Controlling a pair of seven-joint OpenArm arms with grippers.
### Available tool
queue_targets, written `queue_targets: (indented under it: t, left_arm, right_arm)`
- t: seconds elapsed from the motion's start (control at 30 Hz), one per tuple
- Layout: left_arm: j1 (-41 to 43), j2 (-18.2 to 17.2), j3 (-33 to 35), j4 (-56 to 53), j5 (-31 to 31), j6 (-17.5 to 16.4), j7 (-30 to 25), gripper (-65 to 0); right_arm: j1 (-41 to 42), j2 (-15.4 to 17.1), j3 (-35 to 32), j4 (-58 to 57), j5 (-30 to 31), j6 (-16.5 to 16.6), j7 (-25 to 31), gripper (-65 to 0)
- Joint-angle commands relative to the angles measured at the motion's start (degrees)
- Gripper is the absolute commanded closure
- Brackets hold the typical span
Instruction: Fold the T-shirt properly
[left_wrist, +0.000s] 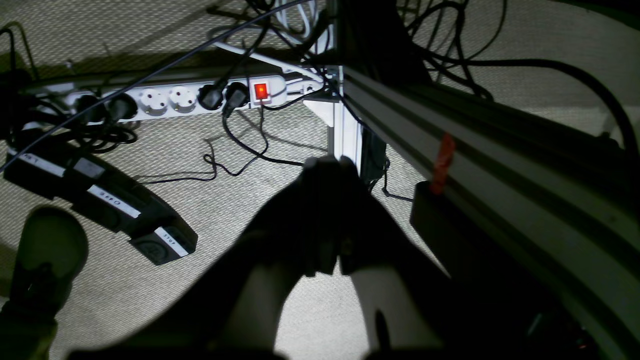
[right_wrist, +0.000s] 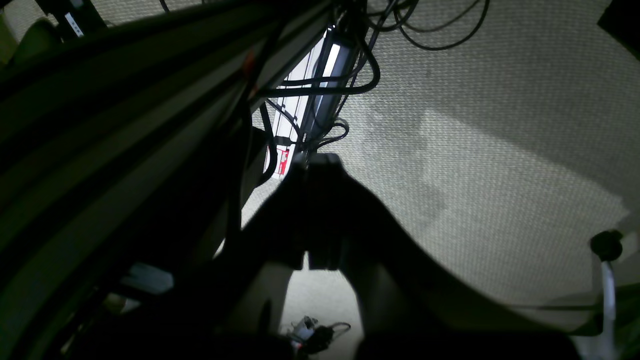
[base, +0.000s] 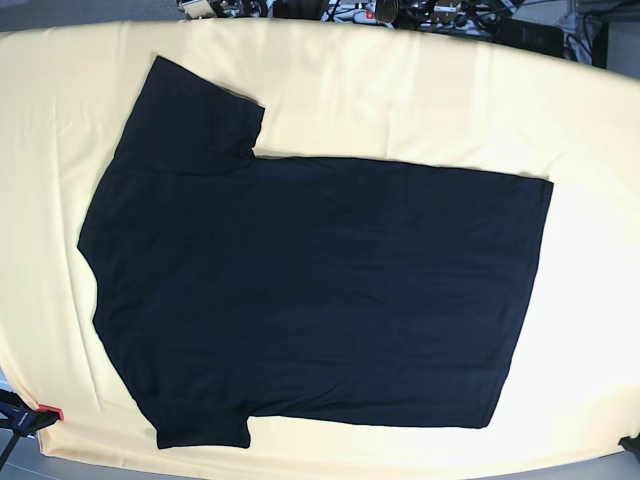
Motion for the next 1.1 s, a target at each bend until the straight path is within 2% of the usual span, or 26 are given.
queue_targets:
  t: [0.0, 0.77, 1.07]
  left_arm:
    - [0.3, 0.0, 0.0, 0.4, -0.2, -0.3, -0.6, 0.0]
    - [0.3, 0.0, 0.0, 0.5, -0.2, -0.3, -0.6, 0.0]
    - [0.2, 0.0, 0.0, 0.7, -0.2, -0.3, -0.5, 0.0]
  right_arm:
    - [1.3, 0.2, 0.2, 1.2, 0.0, 0.2, -0.6, 0.0]
    - [1.3, 0.2, 0.2, 1.3, 0.0, 0.2, -0.3, 0.0]
    - [1.3, 0.2, 0.2, 1.3, -0.1, 2.4, -0.6, 0.0]
